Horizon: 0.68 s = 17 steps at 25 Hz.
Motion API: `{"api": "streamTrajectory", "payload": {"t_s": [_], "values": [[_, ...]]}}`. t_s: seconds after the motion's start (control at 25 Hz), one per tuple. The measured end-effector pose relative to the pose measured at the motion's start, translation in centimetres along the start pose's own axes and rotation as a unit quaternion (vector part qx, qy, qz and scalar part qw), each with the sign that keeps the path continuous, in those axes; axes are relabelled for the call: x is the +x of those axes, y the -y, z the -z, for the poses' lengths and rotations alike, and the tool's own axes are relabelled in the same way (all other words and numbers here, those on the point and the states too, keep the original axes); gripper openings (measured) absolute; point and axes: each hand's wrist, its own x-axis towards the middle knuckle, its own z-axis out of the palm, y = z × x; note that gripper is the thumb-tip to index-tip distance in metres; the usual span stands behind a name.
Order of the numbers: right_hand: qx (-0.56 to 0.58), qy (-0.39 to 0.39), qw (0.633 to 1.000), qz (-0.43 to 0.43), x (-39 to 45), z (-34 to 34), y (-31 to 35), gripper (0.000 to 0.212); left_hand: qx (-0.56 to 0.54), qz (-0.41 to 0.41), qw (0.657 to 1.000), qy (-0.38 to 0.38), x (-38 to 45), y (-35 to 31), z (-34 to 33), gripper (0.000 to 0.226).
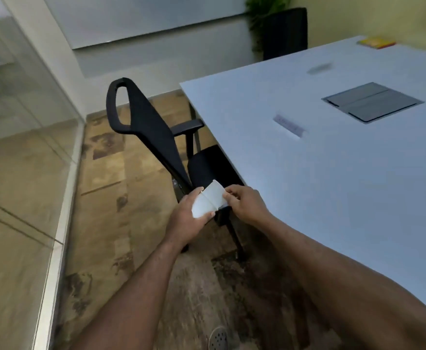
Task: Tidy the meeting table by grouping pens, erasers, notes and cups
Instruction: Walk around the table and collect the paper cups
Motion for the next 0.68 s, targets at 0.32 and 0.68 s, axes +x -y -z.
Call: {"api": "streamTrajectory", "payload": {"t_s": [0.32, 0.68], "values": [[-0.016, -0.157, 0.977, -0.143, 6.3, 5.8, -4.3, 0.023, -0.035, -0.069, 0.986, 0.147, 13.7, -2.9, -4.9, 0.079], [-0.039, -0.326, 0.903, -0.277, 14.5, 14.6, -16.5, 0.023, -0.123, 0.01, 0.966, 0.228, 26.4, -6.2, -12.2, 0.047]]}}
